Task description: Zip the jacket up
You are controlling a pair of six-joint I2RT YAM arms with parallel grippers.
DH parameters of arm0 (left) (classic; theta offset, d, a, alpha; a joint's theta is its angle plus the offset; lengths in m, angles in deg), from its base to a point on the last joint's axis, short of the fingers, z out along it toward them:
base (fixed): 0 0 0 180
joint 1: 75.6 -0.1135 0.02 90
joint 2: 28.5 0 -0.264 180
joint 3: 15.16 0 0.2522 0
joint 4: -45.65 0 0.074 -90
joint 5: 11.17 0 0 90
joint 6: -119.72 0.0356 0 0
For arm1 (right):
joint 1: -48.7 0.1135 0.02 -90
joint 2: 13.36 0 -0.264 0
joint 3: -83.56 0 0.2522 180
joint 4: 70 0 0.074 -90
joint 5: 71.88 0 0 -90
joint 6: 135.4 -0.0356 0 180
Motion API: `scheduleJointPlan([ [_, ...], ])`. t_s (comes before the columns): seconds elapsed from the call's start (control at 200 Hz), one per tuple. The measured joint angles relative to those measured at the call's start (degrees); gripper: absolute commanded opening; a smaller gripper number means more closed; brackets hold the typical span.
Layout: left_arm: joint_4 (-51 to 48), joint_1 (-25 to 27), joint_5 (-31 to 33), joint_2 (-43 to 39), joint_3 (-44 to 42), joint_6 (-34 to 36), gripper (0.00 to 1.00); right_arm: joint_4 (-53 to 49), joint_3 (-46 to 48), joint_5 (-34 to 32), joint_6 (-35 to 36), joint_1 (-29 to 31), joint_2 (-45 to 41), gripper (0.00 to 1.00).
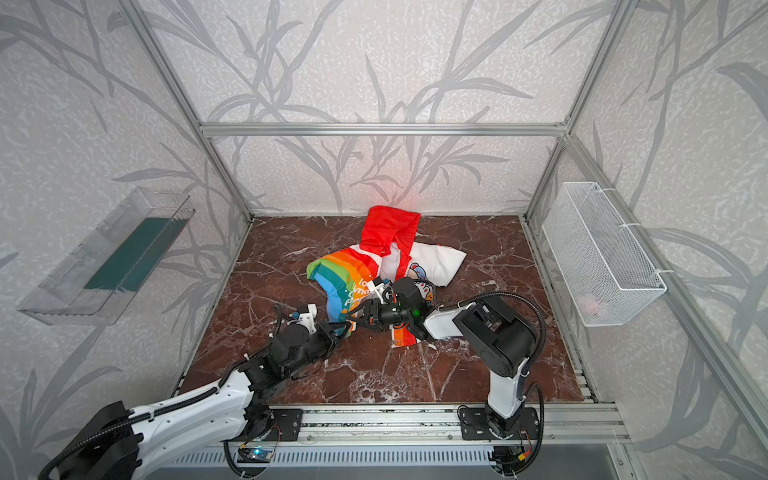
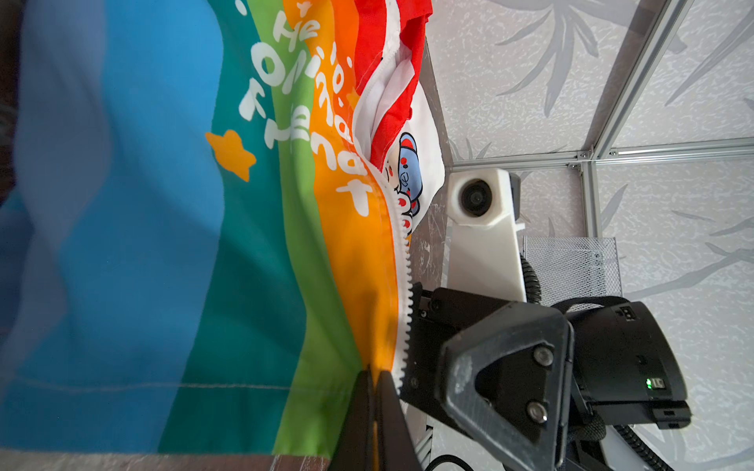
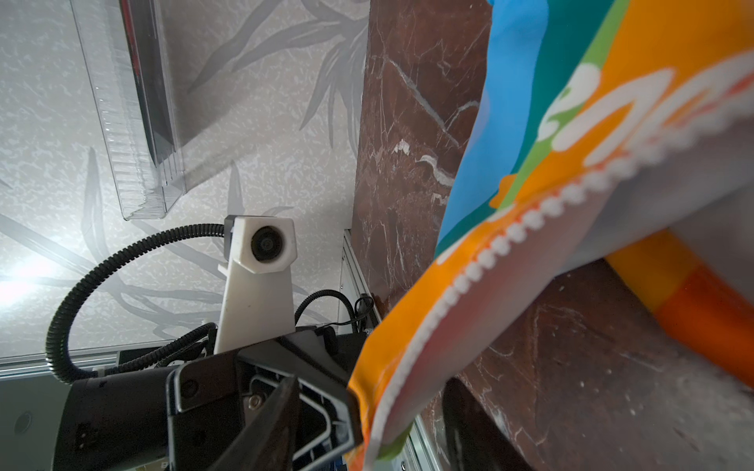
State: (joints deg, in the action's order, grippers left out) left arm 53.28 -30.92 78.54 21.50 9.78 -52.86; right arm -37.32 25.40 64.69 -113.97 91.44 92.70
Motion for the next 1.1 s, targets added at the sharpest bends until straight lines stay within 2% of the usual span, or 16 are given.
scheduleJointPlan([
  [0.185,0.00,0.00,0.00,0.00,0.00,-0.02,0.00,1.68,-1.92,-0.02,-1.79,0.83,3.32,0.55],
  [0.68,-0.52,0.00,0.28,-1.81,-1.29,-0.48,0.00,4.79,-1.68,0.48,-3.87,0.98,4.15,0.25],
  [0.815,-0.68,0.00,0.26,-1.68,-1.29,-0.57,0.00,5.18,-1.66,0.48,-3.98,0.98,4.15,0.11],
  [0.945,-0.66,0.00,0.24,-1.44,-1.29,-0.57,0.00,5.86,-1.49,0.42,-4.17,1.09,4.13,0.03],
  [1.1,-0.70,0.00,0.24,-1.44,-1.29,-0.57,0.13,6.47,-1.03,0.26,-4.72,1.09,4.13,0.00],
])
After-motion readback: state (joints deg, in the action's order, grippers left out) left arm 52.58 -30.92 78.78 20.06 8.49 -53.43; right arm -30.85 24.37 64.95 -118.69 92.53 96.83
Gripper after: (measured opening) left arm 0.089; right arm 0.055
